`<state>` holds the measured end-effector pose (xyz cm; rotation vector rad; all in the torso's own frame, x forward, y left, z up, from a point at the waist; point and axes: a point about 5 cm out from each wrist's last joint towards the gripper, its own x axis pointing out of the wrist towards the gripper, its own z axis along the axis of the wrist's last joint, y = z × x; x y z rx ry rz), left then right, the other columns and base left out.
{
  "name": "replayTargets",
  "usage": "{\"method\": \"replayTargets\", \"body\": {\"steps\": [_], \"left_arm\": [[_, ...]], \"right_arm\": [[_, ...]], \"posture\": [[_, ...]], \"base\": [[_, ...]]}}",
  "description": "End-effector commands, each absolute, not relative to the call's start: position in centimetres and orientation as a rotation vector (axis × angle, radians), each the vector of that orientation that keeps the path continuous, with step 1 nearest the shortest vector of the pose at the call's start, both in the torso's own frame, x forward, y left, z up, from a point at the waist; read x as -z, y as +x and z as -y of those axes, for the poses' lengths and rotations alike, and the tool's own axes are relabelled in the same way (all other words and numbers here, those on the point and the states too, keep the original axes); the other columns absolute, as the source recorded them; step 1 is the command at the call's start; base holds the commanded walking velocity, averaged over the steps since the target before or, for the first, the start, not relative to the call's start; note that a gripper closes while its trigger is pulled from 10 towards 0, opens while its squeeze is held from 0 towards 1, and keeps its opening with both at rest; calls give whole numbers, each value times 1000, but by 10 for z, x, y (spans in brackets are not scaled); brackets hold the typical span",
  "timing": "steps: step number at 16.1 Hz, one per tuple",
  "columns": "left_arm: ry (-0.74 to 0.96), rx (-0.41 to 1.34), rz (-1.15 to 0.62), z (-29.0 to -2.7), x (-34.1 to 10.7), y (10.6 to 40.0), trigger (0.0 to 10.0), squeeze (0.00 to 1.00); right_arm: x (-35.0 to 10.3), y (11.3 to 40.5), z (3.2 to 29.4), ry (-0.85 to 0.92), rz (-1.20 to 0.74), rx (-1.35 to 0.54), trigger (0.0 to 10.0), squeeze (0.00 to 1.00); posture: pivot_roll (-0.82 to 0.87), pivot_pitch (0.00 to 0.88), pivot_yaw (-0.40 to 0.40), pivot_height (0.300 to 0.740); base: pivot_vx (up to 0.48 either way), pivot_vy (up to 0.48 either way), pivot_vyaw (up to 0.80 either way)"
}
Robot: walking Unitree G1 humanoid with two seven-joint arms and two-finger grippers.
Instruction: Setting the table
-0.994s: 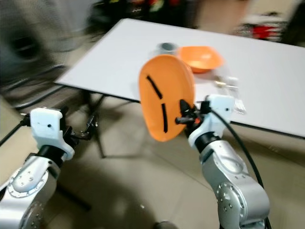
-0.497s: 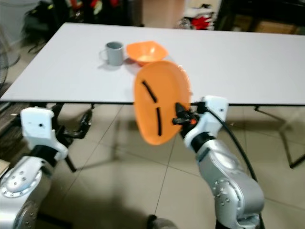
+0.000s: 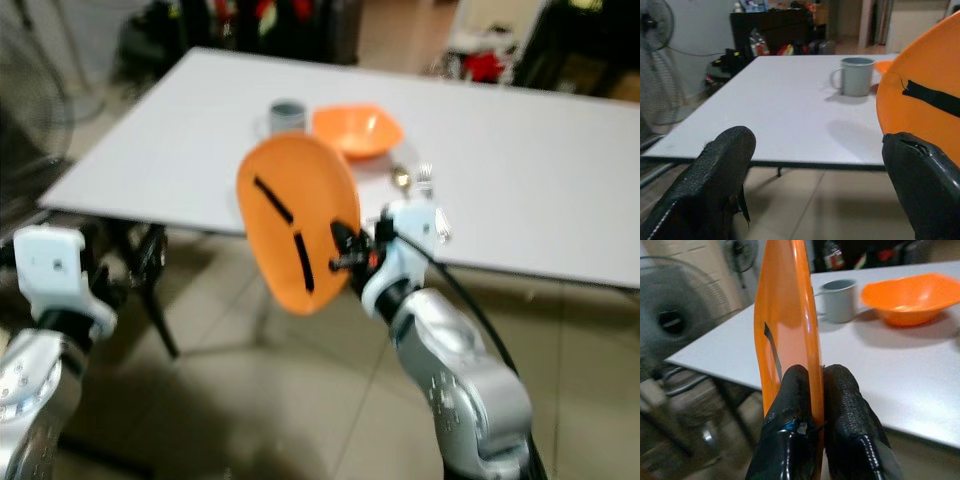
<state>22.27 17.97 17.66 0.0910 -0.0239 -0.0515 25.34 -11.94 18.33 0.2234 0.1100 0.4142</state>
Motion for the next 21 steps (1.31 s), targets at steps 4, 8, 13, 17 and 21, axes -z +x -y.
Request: {"method": "replayTargets", "body": {"steps": [4, 8, 13, 17, 21], "left_arm": [[85, 57, 18, -179, -175, 218, 10000, 0], [90, 58, 12, -180, -174, 216, 10000, 0], [103, 60, 8, -184, -176, 214, 10000, 0], [138, 9, -6, -199, -177, 211, 10000, 0], [156, 21, -22, -200, -176, 208, 10000, 0]], "right_arm": [[-181, 252, 126, 318, -132, -416, 10000, 0], [-177, 250, 122, 388, -158, -453, 10000, 0], [-160, 241, 112, 645, -297, -599, 10000, 0], [-158, 250, 103, 798, -368, -699, 10000, 0], [-145, 262, 97, 857, -470, -704, 10000, 0]], "posture": [[-22, 54, -45, 740], [-11, 57, -41, 740], [14, 47, -29, 740], [50, 34, -37, 740], [73, 33, -40, 740]], "base": [[344, 0, 0], [341, 0, -758], [324, 0, 0], [71, 0, 0], [0, 0, 0]]}}
